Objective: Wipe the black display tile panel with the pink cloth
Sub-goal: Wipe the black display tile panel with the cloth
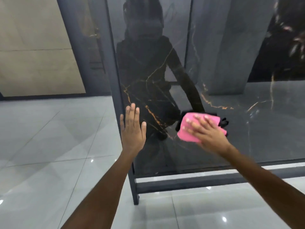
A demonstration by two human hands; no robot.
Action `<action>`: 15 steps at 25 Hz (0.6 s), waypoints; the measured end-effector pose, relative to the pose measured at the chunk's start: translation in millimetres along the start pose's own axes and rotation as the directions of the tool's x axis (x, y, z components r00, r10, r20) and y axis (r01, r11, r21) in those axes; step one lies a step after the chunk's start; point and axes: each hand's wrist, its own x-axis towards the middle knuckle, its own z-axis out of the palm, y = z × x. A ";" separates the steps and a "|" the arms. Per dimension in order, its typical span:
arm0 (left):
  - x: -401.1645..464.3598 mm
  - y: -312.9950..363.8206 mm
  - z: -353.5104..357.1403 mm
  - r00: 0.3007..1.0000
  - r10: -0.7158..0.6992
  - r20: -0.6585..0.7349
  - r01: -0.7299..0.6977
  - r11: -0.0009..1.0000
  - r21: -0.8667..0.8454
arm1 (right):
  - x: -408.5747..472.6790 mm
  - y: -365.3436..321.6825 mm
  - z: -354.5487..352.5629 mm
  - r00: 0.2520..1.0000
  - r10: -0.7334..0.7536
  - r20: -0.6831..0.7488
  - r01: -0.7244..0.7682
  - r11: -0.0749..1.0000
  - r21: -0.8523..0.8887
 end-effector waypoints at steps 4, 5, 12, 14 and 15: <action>92.1 59.0 -33.0 0.990 0.039 -0.135 -0.063 0.982 -0.177 | 92.3 52.2 -41.1 0.882 0.398 -0.252 -0.371 0.916 0.150; 127.2 75.4 -43.1 0.982 0.045 -0.184 -0.084 0.974 -0.209 | 102.4 45.4 -42.1 0.913 0.329 -0.241 -0.309 0.944 0.119; 222.1 98.0 -51.2 0.980 0.077 -0.183 -0.069 0.996 0.048 | 49.1 110.2 -71.6 0.758 0.632 -0.162 -0.561 0.759 0.331; 220.6 96.8 -49.2 0.982 0.077 -0.170 -0.068 0.996 0.057 | 85.3 183.6 -114.7 0.520 0.839 -0.158 -0.696 0.524 0.490; 221.0 97.6 -50.3 0.983 0.075 -0.165 -0.066 0.996 0.060 | 112.6 221.7 -137.2 0.451 0.876 -0.168 -0.708 0.466 0.530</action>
